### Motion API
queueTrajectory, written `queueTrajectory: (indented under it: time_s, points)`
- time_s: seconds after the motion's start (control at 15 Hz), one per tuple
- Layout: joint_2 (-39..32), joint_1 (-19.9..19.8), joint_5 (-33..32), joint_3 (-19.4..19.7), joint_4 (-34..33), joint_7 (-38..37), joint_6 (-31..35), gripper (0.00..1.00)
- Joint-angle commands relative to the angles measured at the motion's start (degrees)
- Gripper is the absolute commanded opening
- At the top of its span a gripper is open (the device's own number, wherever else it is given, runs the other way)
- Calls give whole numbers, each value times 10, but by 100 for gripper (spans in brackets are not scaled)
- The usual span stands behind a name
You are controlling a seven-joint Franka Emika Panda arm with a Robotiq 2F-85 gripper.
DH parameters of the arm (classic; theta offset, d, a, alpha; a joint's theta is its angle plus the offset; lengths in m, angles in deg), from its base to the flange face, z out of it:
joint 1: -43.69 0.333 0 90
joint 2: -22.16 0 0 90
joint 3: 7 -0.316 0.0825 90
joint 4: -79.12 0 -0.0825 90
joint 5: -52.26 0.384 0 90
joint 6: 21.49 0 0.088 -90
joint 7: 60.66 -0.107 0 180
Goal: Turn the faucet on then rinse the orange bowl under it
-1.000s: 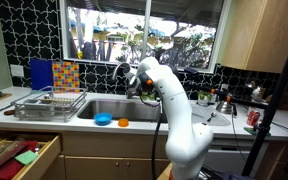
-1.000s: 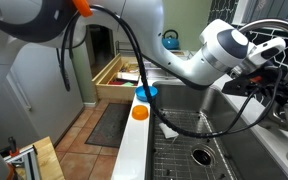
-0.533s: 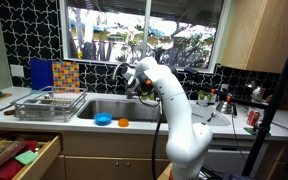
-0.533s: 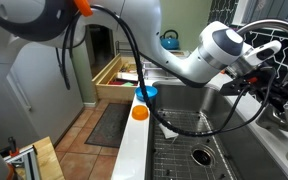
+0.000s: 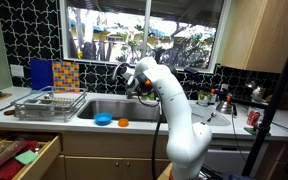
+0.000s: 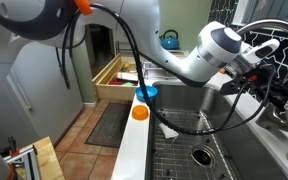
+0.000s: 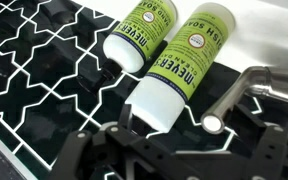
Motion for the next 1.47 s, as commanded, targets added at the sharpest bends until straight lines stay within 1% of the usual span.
queueTrajectory:
  time_s: [0.0,0.33,0.47,0.67,0.8,0.93,1.0,1.07,1.2,1.4]
  points:
    - [-7,12,-25,20,-3,-16,-15,100]
    - [-7,15,-24,27,0,-15,-23,100]
    - [2,18,-9,22,6,-19,-45,100]
    - [30,16,30,1,25,4,-80,100]
    - [52,25,49,-5,45,-11,-95,100]
    - [80,29,79,-20,69,5,-108,100]
    - [102,9,89,-59,79,17,-132,100]
    - [116,8,105,-71,89,32,-152,100]
    - [143,6,134,-96,105,57,-207,100]
    - [172,4,184,-124,111,91,-298,100]
